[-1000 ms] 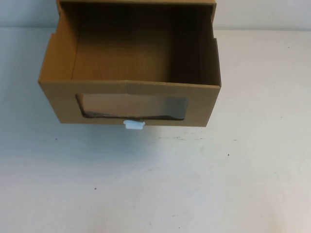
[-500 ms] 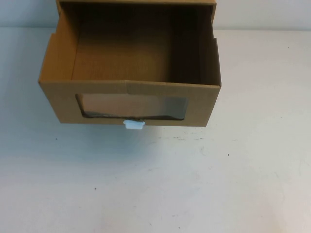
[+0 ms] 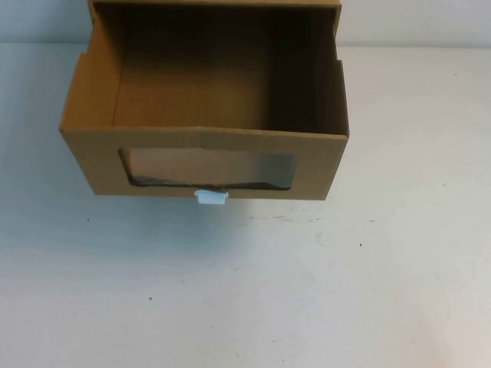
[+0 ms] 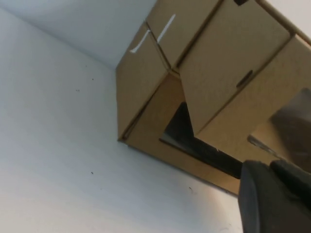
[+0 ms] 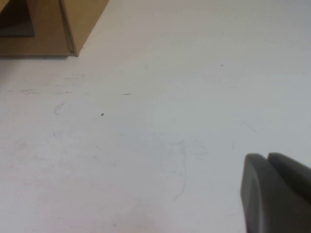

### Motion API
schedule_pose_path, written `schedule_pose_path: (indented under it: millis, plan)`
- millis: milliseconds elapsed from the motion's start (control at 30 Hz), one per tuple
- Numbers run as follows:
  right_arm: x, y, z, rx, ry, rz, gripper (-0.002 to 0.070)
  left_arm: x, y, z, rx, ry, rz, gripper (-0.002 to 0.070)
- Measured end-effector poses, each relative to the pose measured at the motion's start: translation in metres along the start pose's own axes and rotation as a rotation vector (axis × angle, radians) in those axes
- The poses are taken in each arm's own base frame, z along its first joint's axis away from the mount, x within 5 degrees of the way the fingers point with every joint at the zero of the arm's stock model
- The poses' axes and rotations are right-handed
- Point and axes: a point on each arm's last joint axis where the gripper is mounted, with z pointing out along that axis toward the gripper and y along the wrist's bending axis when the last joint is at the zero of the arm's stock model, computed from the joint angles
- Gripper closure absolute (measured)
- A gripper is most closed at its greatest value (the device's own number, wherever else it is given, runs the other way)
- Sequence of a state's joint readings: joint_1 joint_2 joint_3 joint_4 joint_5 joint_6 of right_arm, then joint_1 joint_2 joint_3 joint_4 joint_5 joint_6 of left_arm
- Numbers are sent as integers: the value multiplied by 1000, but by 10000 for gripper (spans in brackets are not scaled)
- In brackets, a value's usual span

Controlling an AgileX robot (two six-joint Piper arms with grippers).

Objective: Close the shoe box

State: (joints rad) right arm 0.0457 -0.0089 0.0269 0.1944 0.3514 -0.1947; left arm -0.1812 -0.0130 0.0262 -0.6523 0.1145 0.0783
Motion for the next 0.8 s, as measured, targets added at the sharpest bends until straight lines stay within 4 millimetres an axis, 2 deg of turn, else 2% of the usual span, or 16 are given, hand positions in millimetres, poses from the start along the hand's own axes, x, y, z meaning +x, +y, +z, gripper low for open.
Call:
schedule_pose_path:
  millis: [100,167,233,333,400,500,633,700,800]
  plan:
    - [0,0,0,0,0,0,687,-1,-3,0,10,28,-15,677]
    - [0,0,0,0,0,0,687,-10,-13,2,14,93,-18,677]
    - [0,0,0,0,0,0,687,-28,-27,8,13,151,18,677]
    - [0,0,0,0,0,0,687,-71,-56,27,15,232,135,677]
    - [0,0,0,0,0,0,687,-100,-75,51,10,299,239,677]
    - [0,0,0,0,0,0,687,-136,-96,98,17,388,384,677]
    - [0,0,0,0,0,0,687,-181,-121,160,60,393,530,677]
    - [0,0,0,0,0,0,687,-198,-130,195,80,398,582,677]
    - [0,0,0,0,0,0,687,-213,-138,242,111,438,623,677]
